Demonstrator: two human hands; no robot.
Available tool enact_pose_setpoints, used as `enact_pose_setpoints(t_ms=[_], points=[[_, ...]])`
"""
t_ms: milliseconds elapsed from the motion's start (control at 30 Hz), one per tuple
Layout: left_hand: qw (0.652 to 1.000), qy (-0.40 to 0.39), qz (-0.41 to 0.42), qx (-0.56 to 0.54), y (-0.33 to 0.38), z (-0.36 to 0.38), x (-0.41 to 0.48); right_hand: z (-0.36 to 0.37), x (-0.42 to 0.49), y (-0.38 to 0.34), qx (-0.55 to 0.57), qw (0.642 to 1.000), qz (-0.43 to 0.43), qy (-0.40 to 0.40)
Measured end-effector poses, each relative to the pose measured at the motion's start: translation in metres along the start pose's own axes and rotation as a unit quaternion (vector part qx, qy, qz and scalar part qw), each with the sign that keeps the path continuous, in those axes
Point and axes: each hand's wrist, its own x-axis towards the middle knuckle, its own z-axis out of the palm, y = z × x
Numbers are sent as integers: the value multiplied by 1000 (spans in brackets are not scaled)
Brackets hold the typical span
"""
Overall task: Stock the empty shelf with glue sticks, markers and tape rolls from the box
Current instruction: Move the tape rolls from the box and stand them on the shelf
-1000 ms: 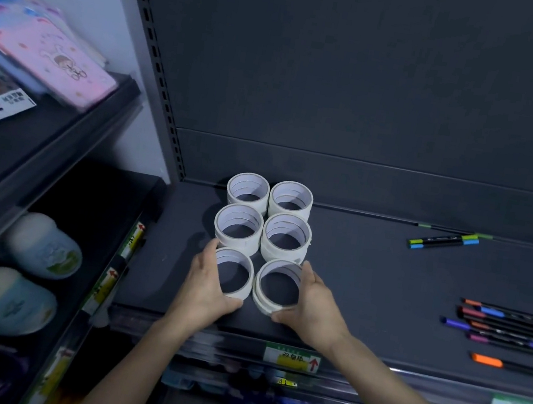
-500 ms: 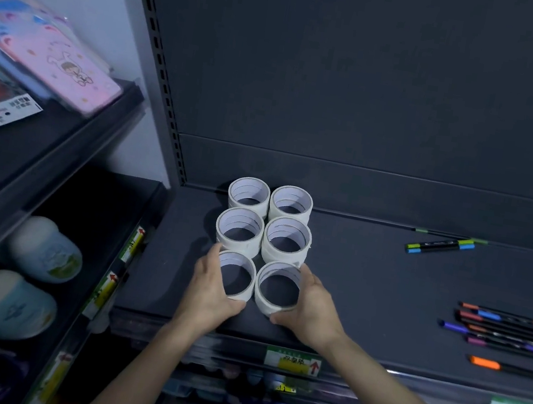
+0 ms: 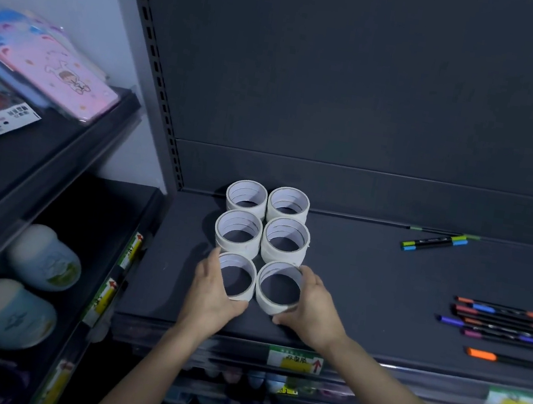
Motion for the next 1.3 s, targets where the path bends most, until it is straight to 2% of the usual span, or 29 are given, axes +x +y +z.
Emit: enact_pose_setpoints(t_ms=[233, 300, 367, 433, 567, 767, 1033, 1300], points=[[999, 0, 19, 39, -2, -8, -5, -7, -9, -5, 61, 998, 16, -20], [995, 17, 65, 69, 0, -14, -8, -12, -16, -4, 63, 998, 26, 6], [985, 42, 144, 86, 3, -20, -10, -15, -24, 0, 43, 997, 20, 59], [974, 41, 206, 83, 8, -21, -12, -15, -35, 7, 27, 992, 49, 109], [955, -2, 282, 95, 24, -11, -17, -23, -66, 20, 34, 984, 95, 149], [935, -86, 333, 88, 67, 23, -39, -45, -112, 49, 12, 973, 109, 202], [920, -149, 359, 53, 130, 87, -86, -99, -187, 112, -3, 954, 143, 263], [883, -232, 405, 44, 209, 190, -170, -154, -296, 211, -22, 927, 194, 320]])
